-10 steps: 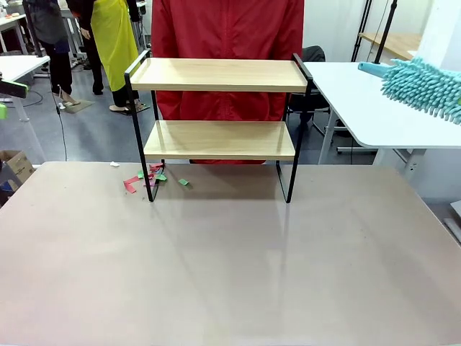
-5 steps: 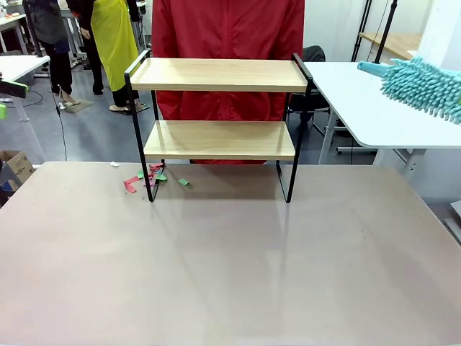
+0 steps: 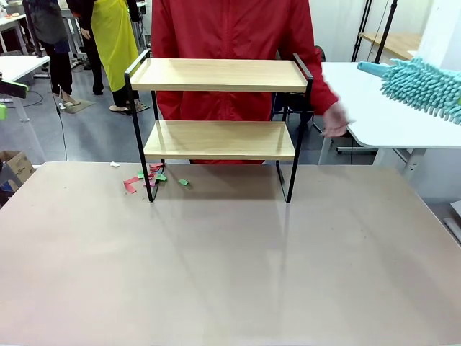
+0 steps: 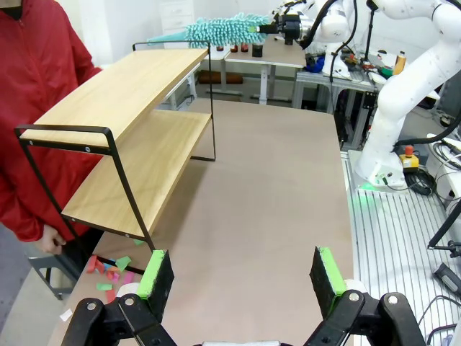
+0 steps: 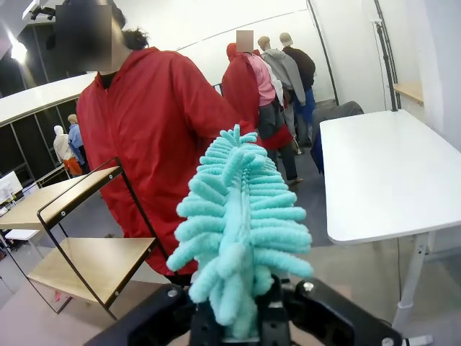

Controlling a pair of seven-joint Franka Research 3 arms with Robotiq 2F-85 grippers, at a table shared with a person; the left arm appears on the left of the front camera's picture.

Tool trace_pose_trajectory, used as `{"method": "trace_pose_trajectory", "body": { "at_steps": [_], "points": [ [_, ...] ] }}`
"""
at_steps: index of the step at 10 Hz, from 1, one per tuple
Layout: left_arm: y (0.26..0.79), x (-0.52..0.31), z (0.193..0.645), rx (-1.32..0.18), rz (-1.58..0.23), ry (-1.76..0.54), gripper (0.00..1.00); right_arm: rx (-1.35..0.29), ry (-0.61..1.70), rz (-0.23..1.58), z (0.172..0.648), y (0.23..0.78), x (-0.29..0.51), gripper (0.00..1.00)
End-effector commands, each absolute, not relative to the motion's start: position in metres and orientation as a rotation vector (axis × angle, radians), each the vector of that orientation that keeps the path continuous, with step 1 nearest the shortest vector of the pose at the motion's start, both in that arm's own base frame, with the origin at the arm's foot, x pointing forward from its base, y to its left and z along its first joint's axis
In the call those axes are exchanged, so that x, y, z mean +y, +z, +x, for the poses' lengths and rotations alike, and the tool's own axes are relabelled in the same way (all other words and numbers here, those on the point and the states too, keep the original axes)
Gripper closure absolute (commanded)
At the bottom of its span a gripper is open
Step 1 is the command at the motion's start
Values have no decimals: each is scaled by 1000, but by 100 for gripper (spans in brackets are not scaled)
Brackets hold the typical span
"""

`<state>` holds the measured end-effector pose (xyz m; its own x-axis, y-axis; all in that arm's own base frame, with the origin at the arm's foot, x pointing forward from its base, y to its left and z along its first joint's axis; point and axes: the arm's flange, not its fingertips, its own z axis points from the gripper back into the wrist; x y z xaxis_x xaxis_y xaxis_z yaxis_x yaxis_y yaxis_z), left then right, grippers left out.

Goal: Clean the shelf.
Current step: Hand the Duster back to the human.

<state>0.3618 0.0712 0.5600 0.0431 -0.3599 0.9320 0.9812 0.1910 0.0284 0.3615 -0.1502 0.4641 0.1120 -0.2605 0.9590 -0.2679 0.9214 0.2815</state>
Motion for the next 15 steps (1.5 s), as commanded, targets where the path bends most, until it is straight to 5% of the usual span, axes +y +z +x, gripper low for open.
{"method": "trace_pose_trajectory", "body": {
  "at_steps": [1, 10, 11, 12, 13, 15],
  "points": [
    [561, 69, 362, -1049, -810, -1221, 0, -1479, 10, 436, 361, 465, -151, 85],
    [561, 69, 362, -1049, -810, -1221, 0, -1479, 10, 436, 361, 465, -151, 85],
    [561, 69, 362, -1049, -810, -1221, 0, -1474, 7, 440, 362, 464, -150, 30],
    [561, 69, 362, -1049, -810, -1221, 0, -1463, 5, 452, 358, 466, -151, 26],
    [561, 69, 362, -1049, -810, -1221, 0, -1460, 3, 462, 356, 470, -151, 0],
    [561, 69, 362, -1049, -810, -1221, 0, -1466, -5, 523, 349, 487, -152, 0]
  ]
}}
